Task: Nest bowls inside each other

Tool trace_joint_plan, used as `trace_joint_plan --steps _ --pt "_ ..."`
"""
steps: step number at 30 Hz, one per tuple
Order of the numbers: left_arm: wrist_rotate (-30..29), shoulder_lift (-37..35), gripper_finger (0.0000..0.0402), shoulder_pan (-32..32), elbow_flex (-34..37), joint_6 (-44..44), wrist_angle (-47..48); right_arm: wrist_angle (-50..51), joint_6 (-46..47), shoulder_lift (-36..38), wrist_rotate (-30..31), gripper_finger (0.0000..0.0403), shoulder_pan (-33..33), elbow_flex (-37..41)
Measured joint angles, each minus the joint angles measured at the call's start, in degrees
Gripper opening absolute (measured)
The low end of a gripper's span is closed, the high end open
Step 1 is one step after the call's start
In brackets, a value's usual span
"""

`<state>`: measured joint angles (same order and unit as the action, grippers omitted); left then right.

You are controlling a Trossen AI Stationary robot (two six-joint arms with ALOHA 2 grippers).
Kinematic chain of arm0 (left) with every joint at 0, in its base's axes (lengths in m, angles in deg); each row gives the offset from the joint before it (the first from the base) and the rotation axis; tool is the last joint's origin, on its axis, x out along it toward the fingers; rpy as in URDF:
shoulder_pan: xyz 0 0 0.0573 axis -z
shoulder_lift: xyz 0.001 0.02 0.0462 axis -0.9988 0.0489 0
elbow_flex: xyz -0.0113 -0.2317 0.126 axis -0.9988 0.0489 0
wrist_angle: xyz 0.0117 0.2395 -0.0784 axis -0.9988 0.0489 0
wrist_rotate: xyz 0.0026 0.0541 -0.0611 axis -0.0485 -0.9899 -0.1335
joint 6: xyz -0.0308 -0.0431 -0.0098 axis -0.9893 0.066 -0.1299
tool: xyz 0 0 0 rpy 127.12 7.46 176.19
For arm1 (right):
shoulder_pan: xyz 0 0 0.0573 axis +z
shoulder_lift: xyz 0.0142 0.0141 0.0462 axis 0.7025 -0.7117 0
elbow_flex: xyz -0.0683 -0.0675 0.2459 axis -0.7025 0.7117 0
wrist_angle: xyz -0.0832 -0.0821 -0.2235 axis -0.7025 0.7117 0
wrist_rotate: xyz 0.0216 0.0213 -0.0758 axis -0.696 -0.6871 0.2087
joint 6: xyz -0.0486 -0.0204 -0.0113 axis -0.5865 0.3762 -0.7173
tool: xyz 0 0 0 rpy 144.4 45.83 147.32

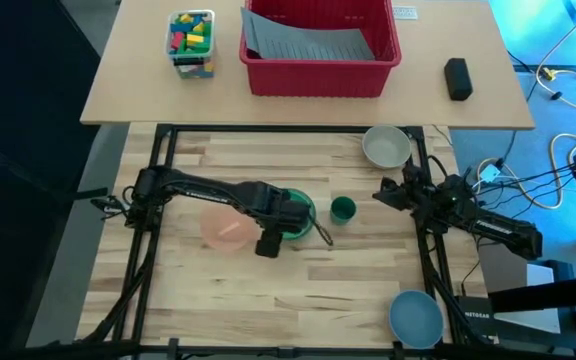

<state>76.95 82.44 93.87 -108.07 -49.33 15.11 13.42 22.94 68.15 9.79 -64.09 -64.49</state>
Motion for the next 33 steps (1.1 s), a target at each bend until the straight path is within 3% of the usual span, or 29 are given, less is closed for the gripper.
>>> trace_joint_plan --steps 7,12,18,33 --pt "0.2 -6.2 0.0203 0.6 -1.5 -17.1 -0.2 1.9 1.1 0.0 -5.0 0.0006 0.0 -3.0" --pt "-4.7 -12.9 0.0228 4.2 1.0 -27.2 -3.1 14.0 -3.4 -0.2 -7.4 0.0041 0.0 -9.4" --pt "-14.0 -23.2 0.0245 12.0 14.5 -42.9 -12.3 31.6 -11.4 -2.7 -8.4 0.0103 0.3 -17.8" --pt "-30.5 -49.4 0.0247 26.9 48.0 -75.1 -21.9 56.4 -30.4 -34.1 -1.4 0.0173 7.1 -39.2"
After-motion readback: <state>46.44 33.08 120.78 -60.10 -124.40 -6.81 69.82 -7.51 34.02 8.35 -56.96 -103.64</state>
